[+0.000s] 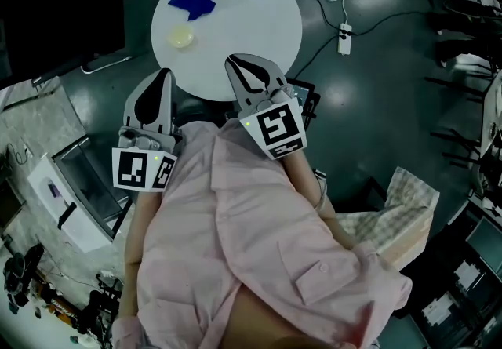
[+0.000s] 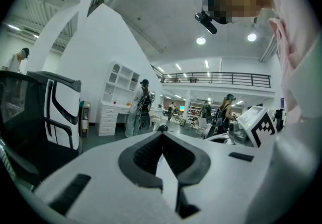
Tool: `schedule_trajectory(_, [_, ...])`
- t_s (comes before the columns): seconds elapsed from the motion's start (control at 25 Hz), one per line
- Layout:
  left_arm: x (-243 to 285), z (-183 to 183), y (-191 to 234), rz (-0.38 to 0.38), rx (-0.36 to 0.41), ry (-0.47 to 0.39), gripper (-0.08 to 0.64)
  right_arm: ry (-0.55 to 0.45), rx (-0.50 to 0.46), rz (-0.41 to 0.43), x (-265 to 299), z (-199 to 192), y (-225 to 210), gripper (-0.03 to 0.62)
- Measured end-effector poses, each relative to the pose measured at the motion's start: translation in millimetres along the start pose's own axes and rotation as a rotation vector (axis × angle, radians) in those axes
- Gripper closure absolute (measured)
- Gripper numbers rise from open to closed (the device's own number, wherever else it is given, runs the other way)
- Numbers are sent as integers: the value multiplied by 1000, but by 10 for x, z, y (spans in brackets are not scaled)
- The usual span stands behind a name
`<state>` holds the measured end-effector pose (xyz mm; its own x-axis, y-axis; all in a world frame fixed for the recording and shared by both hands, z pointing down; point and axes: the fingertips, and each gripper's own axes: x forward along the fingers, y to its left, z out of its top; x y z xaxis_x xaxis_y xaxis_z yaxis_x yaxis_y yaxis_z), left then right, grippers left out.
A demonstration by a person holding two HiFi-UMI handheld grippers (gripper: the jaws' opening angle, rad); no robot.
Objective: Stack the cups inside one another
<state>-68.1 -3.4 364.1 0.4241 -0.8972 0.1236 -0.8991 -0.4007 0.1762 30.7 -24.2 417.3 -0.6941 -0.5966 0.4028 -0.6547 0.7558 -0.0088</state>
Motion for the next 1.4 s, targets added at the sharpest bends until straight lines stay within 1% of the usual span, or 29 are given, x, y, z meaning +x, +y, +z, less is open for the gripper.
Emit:
schedule_trajectory(0.2, [-5, -11, -40, -6, 6, 2, 551, 13, 19, 2, 19, -60, 49, 558])
schedule_trajectory(0.44, [-3, -6, -53, -5, 7, 1, 551, 40, -19, 4, 25, -123, 110, 558])
schedule_trajectory(0.68, [2, 0, -51, -10, 20, 2, 551, 45, 22, -2, 38, -172, 80, 560])
schedule_trajectory(0.96, [-2, 19, -92, -24, 40, 1, 551, 51, -16, 13, 47, -155, 159, 559])
schedule_trajectory(1.4, [-23, 27, -94, -21, 37, -9, 551, 76, 8, 14, 61, -225, 146, 558])
